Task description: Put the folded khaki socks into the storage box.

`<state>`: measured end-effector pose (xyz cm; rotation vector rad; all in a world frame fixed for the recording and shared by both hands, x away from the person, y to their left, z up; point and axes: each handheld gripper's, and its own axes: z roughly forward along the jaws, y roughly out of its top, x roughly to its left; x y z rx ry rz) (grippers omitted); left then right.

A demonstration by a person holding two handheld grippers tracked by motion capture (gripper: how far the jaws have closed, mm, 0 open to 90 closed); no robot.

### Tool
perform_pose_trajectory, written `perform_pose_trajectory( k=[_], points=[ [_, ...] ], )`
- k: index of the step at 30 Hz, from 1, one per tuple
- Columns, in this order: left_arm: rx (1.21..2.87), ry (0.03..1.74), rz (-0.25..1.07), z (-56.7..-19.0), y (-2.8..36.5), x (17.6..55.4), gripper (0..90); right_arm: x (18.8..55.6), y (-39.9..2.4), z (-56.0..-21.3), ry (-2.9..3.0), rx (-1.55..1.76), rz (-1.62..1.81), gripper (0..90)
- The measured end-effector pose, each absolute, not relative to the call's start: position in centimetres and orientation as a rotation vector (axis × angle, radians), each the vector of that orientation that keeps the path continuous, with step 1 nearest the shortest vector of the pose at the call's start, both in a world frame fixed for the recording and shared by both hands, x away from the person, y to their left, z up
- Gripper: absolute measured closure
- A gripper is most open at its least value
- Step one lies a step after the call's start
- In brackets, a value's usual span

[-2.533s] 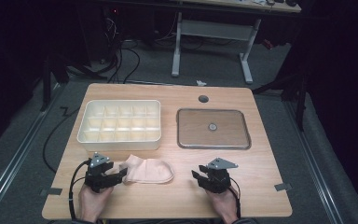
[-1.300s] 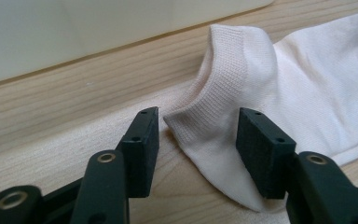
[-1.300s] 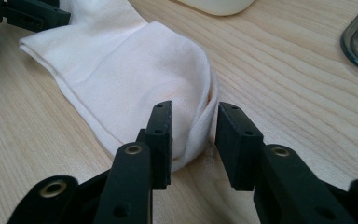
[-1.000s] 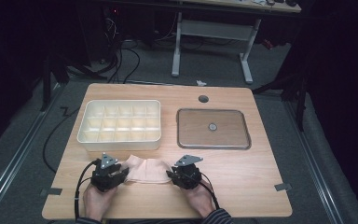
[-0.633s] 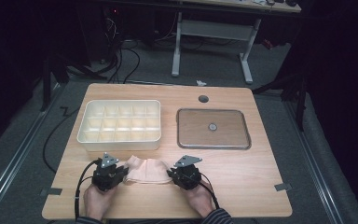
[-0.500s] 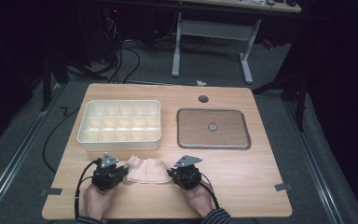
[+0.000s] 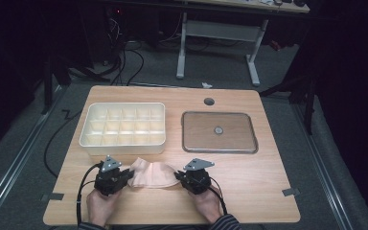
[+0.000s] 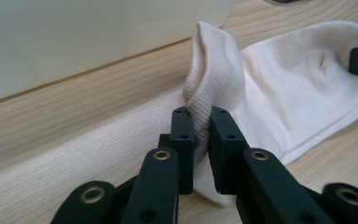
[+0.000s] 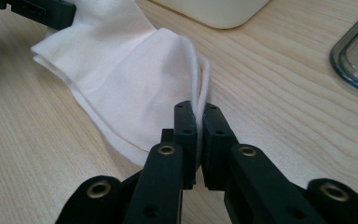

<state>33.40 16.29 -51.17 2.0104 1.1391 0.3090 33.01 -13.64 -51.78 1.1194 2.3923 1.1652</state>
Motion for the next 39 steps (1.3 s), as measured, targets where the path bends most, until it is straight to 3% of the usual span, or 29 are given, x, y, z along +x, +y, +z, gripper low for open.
perform_pose_trajectory(
  k=[39],
  points=[
    [2.01, 1.04, 0.232, -50.3, 11.8, 33.8, 80.7, 32.1, -19.3, -51.2, 2.314, 1.206, 1.136, 86.1]
  ],
)
